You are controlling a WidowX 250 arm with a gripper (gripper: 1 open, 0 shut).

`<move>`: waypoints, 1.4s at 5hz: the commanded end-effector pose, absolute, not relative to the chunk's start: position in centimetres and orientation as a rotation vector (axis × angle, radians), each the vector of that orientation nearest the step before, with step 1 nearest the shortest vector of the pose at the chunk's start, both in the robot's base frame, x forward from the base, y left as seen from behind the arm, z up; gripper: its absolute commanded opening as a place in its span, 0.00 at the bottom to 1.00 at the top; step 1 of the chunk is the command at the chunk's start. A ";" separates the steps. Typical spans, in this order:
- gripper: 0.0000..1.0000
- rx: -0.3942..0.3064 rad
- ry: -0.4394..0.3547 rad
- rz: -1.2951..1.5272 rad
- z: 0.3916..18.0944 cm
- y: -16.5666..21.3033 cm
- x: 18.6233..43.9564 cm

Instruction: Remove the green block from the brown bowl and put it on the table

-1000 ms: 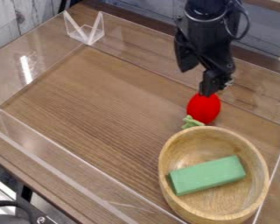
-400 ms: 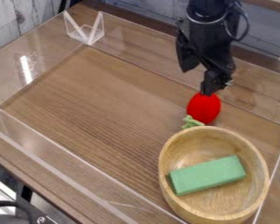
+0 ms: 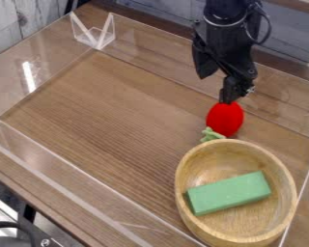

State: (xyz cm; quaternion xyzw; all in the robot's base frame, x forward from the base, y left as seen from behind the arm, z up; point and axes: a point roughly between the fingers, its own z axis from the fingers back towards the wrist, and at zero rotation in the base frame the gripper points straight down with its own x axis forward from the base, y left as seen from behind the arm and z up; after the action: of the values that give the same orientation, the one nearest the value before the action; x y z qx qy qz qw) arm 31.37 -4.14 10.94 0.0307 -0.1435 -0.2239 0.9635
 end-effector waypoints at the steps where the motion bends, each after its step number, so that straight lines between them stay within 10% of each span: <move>1: 1.00 0.019 -0.334 -0.551 11.7 -4.9 30.7; 7: 1.00 -0.131 -0.244 -0.928 7.4 -11.0 23.0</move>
State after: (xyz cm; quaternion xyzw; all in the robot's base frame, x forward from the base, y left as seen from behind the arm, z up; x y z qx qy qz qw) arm 22.67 -10.92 6.98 -0.0663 -0.1060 -0.4441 0.8872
